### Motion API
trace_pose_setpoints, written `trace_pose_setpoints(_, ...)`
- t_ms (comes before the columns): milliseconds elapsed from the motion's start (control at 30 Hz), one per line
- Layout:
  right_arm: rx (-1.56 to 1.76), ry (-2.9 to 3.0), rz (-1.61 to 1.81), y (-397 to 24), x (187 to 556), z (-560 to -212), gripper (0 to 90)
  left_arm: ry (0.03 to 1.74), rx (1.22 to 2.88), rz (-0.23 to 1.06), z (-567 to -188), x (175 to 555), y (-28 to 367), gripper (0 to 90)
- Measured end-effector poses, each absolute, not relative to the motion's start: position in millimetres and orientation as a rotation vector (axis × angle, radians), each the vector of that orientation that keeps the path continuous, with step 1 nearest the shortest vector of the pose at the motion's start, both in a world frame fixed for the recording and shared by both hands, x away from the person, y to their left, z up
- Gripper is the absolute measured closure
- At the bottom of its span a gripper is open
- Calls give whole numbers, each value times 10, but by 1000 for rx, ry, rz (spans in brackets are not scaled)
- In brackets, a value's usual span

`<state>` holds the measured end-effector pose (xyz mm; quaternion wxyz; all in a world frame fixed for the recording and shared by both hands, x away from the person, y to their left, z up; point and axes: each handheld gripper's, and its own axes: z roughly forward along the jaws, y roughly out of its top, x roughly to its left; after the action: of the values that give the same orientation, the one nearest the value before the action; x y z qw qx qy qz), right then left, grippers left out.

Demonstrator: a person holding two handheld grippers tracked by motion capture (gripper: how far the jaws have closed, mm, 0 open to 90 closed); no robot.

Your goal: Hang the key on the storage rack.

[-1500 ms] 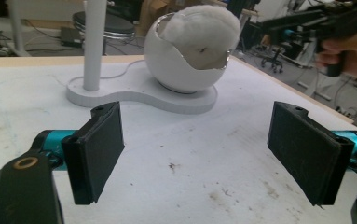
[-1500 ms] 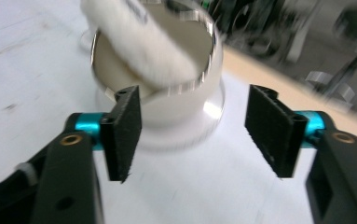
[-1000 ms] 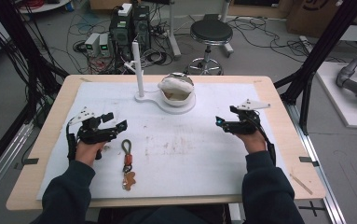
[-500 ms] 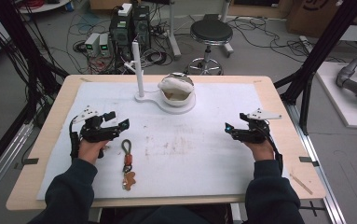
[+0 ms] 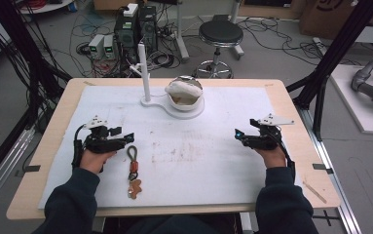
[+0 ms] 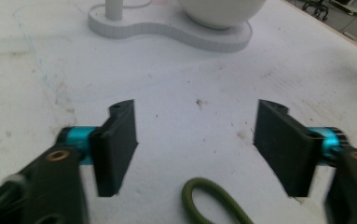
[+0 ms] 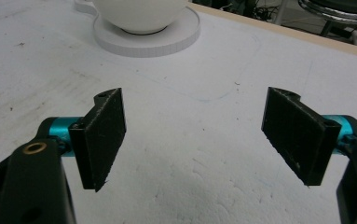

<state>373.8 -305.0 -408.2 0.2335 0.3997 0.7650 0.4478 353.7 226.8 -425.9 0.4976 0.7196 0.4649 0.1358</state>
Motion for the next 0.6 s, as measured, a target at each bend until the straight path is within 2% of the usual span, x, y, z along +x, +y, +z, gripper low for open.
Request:
trace_pose_setpoints(267, 1080, 2129, 1235, -3024, 3771, -4107, 231, 1198, 1854, 304, -4371, 3513, 2269, 497)
trace_pose_setpoints(600, 1045, 2124, 1236, -2939, 3747, -4067, 236, 1195, 1927, 294, -4428, 3449, 2216, 511)
